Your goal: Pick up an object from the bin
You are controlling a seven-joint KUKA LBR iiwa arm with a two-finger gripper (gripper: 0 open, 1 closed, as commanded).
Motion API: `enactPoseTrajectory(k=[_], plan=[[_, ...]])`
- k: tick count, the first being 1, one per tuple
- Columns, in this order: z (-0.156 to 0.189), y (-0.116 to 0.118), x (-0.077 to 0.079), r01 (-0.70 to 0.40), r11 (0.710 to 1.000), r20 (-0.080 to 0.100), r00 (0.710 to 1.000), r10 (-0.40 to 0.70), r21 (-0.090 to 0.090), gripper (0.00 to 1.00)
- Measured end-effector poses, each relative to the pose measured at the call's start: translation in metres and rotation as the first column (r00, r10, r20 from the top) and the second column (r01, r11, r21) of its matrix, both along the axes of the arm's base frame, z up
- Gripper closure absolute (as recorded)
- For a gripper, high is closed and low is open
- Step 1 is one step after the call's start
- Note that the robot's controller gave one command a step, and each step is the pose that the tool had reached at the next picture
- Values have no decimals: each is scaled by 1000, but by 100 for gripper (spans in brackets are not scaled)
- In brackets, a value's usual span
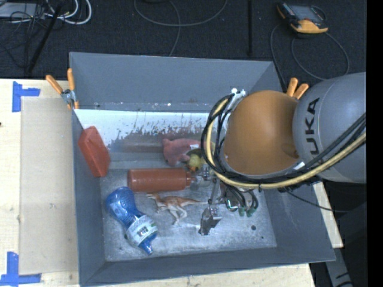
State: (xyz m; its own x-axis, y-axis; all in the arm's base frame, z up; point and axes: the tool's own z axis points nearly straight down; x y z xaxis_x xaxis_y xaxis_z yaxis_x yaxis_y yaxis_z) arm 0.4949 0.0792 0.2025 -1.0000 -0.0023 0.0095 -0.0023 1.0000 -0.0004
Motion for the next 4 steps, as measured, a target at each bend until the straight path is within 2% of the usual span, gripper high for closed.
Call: enactPoseTrajectory(k=[1,2,3,4], plan=[[4,0,2,3,1000,8,1000,-3,1,0],[-12,35,-1,88,996,8,996,-88,-1,0],[-65,12,7,106,994,10,994,-106,4,0],[-122,-1,34,-24,1000,45,999,24,0,100]])
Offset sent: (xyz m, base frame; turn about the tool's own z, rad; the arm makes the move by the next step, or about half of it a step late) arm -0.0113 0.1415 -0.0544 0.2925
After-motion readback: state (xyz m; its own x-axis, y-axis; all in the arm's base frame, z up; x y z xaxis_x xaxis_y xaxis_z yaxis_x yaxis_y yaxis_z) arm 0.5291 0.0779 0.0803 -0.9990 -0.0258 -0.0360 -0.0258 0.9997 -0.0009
